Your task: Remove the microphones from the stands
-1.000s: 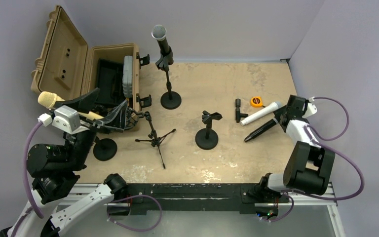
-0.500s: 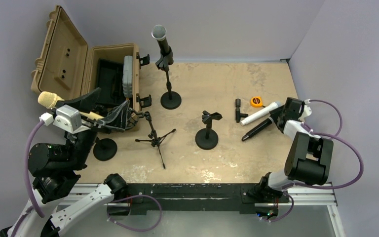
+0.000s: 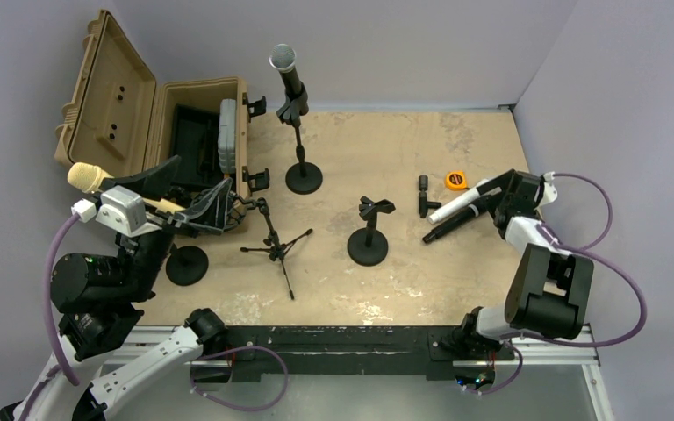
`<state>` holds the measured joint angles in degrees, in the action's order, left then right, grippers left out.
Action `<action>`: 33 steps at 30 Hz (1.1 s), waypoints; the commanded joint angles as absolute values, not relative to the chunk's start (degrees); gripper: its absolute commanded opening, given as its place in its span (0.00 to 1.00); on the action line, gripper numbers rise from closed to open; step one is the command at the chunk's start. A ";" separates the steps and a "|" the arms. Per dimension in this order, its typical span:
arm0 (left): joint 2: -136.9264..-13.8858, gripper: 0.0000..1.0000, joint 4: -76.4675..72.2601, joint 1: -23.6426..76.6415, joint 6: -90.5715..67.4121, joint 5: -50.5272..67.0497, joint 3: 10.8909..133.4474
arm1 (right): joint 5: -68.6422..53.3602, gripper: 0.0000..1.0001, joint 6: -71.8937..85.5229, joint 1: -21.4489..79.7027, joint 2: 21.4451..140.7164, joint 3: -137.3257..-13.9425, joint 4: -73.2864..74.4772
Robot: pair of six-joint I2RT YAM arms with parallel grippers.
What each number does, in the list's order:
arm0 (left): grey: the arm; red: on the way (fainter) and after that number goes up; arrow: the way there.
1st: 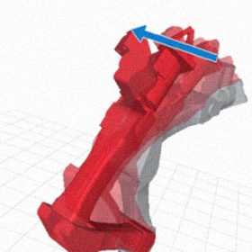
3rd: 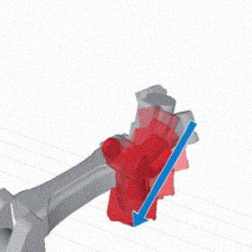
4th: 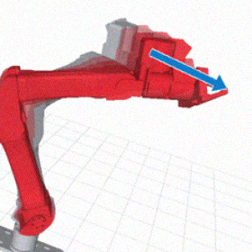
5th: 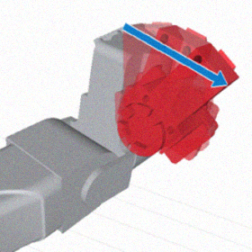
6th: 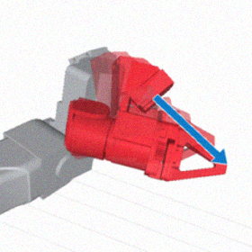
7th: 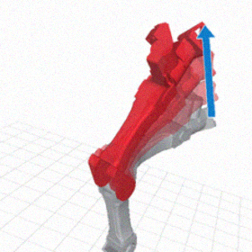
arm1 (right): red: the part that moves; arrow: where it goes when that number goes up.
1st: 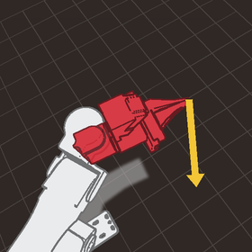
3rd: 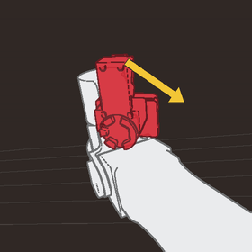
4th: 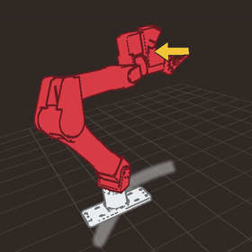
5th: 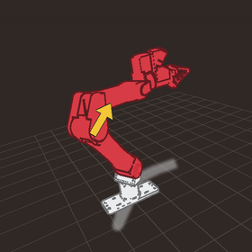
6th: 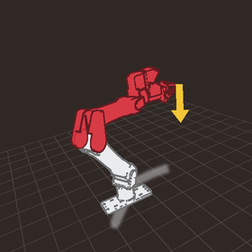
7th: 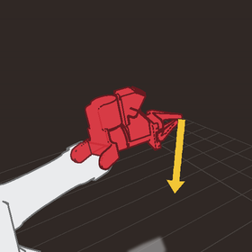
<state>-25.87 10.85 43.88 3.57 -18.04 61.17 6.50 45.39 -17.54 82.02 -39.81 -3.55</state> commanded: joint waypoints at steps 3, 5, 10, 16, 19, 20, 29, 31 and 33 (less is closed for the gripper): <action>-26.54 0.97 9.77 43.59 2.55 -16.60 61.17 | 11.87 0.93 43.42 -15.87 73.84 -41.39 -0.99; -26.54 0.97 9.84 43.64 2.55 -16.68 61.17 | 14.56 0.92 42.05 -13.68 70.73 -42.78 -0.19; -26.80 0.97 9.84 43.62 2.46 -16.63 61.18 | 18.72 0.93 35.82 0.42 65.26 -49.00 1.89; -27.16 0.97 9.99 43.60 2.50 -16.85 61.18 | 15.26 0.95 28.95 16.48 62.97 -56.42 0.25; -27.09 0.97 9.98 43.62 2.87 -17.57 61.17 | 15.73 0.96 26.19 26.60 63.29 -59.90 -2.57; -27.03 0.97 9.97 43.62 2.99 -17.76 61.17 | 15.47 0.96 25.27 29.87 63.72 -60.73 -3.65; -27.33 0.97 9.81 43.61 3.87 -19.36 60.93 | 3.59 0.95 16.16 57.46 68.43 -61.30 -17.25; -27.46 0.97 9.80 43.56 4.07 -19.52 60.82 | 3.33 0.94 15.23 62.57 70.49 -61.31 -18.84; -27.64 0.97 9.80 43.59 4.21 -19.79 60.82 | 4.74 0.93 15.05 66.31 72.85 -61.36 -19.36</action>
<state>-26.44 11.25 43.88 3.64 -18.72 61.14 6.39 18.90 60.27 69.93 -60.25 -13.50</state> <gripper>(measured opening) 0.974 0.946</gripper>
